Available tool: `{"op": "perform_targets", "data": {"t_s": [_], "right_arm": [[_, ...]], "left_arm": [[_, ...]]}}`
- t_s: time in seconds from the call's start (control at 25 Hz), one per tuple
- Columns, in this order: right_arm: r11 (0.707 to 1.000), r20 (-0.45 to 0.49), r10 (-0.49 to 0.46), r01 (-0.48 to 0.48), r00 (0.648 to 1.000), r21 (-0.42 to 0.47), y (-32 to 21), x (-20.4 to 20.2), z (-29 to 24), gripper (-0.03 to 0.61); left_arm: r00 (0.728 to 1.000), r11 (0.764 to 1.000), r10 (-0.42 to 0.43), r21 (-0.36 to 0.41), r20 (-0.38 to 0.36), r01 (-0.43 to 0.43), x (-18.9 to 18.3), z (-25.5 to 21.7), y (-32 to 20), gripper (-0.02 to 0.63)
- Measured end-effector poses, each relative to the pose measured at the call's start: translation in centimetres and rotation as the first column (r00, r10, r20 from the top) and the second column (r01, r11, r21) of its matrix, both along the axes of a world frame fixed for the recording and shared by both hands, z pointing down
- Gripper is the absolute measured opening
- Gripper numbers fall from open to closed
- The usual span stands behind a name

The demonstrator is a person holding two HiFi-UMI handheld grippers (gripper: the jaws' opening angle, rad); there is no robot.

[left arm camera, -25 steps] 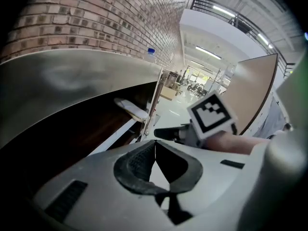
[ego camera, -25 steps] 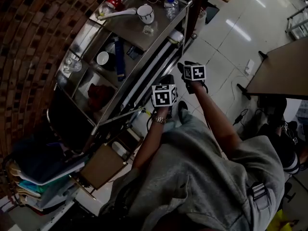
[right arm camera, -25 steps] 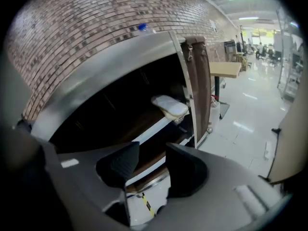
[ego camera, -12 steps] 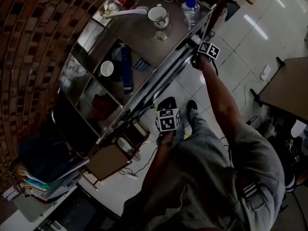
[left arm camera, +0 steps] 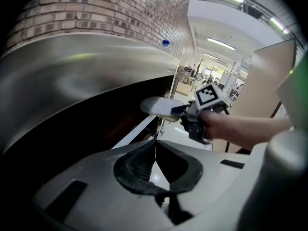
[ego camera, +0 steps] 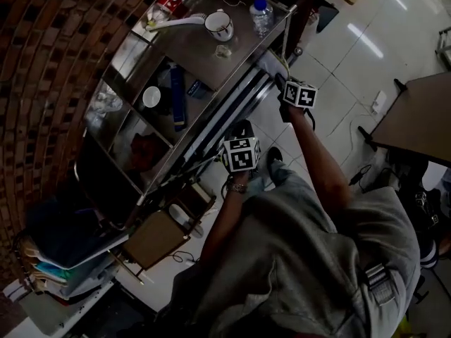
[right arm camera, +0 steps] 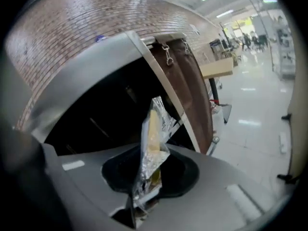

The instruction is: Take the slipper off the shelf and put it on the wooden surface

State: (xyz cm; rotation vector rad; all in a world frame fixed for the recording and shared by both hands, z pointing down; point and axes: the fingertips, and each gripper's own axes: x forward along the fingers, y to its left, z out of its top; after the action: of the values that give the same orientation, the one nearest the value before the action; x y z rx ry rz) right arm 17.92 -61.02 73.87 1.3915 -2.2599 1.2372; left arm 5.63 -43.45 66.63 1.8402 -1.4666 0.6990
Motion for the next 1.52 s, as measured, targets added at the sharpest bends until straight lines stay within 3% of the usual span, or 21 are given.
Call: {"op": "perform_targets", "data": {"t_s": [0.12, 0.2, 0.28, 0.44, 0.56, 0.8, 1.0, 1.12, 1.36, 1.52], "right_arm": [[0.998, -0.15, -0.056, 0.052, 0.987, -0.034, 6.5, 2.0, -2.4, 0.064], [0.996, -0.216, -0.069, 0.054, 0.974, -0.074, 10.0, 3.5, -3.2, 0.064], [0.994, -0.261, -0.072, 0.048, 0.963, -0.097, 12.5, 5.1, -3.8, 0.063], [0.996, -0.276, -0.051, 0.03, 0.96, -0.083, 14.2, 8.1, -4.7, 0.061], [0.997, -0.222, -0.029, 0.012, 0.975, -0.077, 15.4, 8.2, -5.0, 0.061], [0.985, -0.16, -0.172, 0.168, 0.972, -0.039, 18.0, 4.4, -6.9, 0.061], [0.962, -0.211, -0.262, 0.271, 0.942, 0.018, 22.5, -0.5, -8.1, 0.061], [0.947, -0.248, -0.307, 0.321, 0.919, 0.02, 27.2, -4.1, -8.1, 0.061], [0.922, -0.297, -0.361, 0.386, 0.884, 0.027, 42.6, -12.8, -7.5, 0.061], [0.882, -0.238, -0.456, 0.471, 0.858, 0.007, 58.0, -21.7, -8.9, 0.061]], "left_arm": [[0.999, 0.999, 0.032, 0.01, 0.021, -0.032, 2.2, -1.0, -1.8, 0.005], [0.997, 0.999, 0.049, 0.003, 0.055, -0.049, 3.9, -1.4, -2.5, 0.005], [0.996, 0.997, 0.078, 0.023, 0.044, -0.079, 6.2, -2.3, -2.6, 0.005], [0.992, 0.988, 0.13, 0.077, 0.01, -0.13, 10.2, -3.8, -2.0, 0.005], [0.994, 0.992, 0.112, 0.066, 0.004, -0.112, 9.8, -3.8, 0.4, 0.005], [0.999, 0.997, -0.039, 0.061, 0.023, 0.037, 4.1, -4.0, 6.0, 0.005], [0.981, 0.978, -0.191, 0.086, 0.009, 0.19, -3.1, -5.3, 11.2, 0.005], [0.97, 0.964, -0.242, 0.118, 0.016, 0.238, -6.9, -6.2, 16.4, 0.005], [0.932, 0.926, -0.362, 0.127, 0.024, 0.356, -16.2, -4.7, 35.3, 0.005], [0.859, 0.854, -0.511, 0.113, -0.002, 0.508, -24.0, -3.9, 50.5, 0.005]]}}
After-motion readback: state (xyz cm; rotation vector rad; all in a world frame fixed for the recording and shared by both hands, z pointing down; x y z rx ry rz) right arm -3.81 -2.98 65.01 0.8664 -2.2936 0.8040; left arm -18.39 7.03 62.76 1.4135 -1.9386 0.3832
